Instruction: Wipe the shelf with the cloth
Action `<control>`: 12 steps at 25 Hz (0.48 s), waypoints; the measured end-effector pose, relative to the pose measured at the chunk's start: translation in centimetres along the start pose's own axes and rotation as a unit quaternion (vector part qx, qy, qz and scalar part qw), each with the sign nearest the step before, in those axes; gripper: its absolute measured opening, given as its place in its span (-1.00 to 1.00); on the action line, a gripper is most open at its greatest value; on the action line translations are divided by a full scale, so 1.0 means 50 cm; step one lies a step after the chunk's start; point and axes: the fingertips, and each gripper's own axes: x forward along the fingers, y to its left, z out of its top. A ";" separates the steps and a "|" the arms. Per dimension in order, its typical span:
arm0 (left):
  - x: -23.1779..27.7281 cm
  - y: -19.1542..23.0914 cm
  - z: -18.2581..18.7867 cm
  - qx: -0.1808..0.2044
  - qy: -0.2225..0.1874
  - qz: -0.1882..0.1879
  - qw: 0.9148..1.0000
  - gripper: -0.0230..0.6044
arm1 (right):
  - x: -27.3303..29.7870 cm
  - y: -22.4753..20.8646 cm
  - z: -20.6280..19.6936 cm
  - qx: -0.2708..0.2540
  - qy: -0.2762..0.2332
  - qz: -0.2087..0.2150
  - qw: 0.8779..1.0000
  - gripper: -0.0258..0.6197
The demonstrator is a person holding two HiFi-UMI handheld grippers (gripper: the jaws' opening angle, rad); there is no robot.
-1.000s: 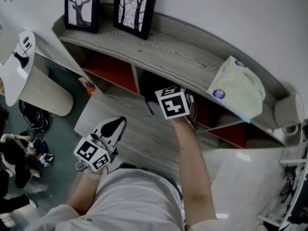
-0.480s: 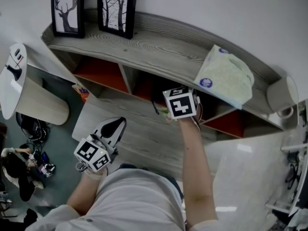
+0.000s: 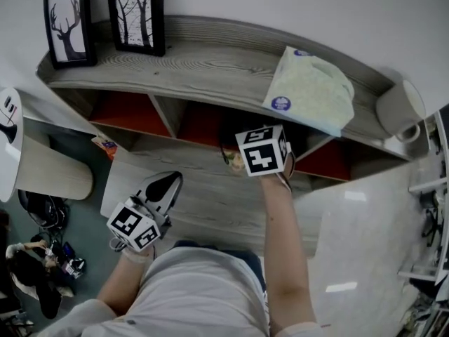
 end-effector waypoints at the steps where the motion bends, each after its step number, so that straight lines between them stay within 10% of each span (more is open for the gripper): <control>1: 0.004 -0.004 -0.001 0.001 0.000 -0.006 1.000 -0.88 | -0.006 -0.005 -0.003 0.001 -0.001 -0.008 1.000 -0.50; 12: 0.029 -0.026 -0.006 0.000 -0.001 -0.041 0.999 -0.88 | -0.063 -0.002 -0.043 0.013 0.006 -0.049 0.999 -0.54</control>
